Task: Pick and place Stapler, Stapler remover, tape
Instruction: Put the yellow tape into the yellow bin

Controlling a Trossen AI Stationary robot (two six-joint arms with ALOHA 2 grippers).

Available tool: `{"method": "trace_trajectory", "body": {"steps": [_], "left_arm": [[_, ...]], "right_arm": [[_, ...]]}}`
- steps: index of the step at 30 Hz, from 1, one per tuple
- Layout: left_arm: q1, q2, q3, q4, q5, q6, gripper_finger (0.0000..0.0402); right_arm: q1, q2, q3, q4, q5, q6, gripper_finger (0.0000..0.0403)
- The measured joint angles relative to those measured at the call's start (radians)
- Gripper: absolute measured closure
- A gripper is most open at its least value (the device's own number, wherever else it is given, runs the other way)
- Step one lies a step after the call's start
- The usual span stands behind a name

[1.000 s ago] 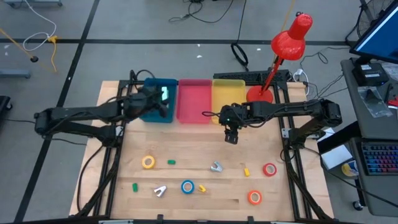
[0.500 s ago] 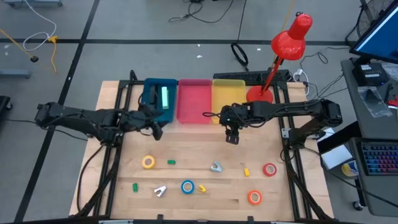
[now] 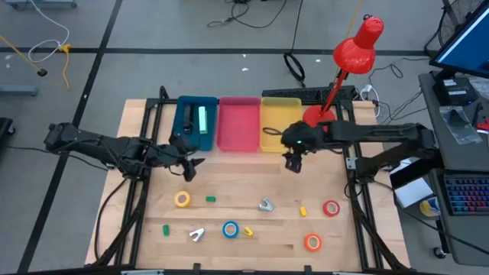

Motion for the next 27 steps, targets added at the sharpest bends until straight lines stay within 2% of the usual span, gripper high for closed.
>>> {"method": "trace_trajectory", "body": {"steps": [8, 15, 23, 27], "left_arm": [[-0.002, 0.000, 0.000, 0.000, 0.086, 0.015, 0.0160], [-0.002, 0.000, 0.000, 0.000, 0.140, 0.032, 0.0160], [-0.025, 0.000, 0.000, -0.001, 0.153, 0.029, 0.0160], [-0.035, 0.000, 0.000, 0.000, 0.151, -0.041, 0.0160]], "right_arm": [[0.000, -0.317, -0.259, 0.178, -0.003, 0.188, 0.0181], [0.000, -0.566, -0.453, 0.334, -0.002, 0.266, 0.0181], [0.000, -0.730, -0.568, 0.368, -0.002, 0.271, 0.0181], [0.000, -0.791, -0.615, 0.368, -0.002, 0.261, 0.0181]]}}
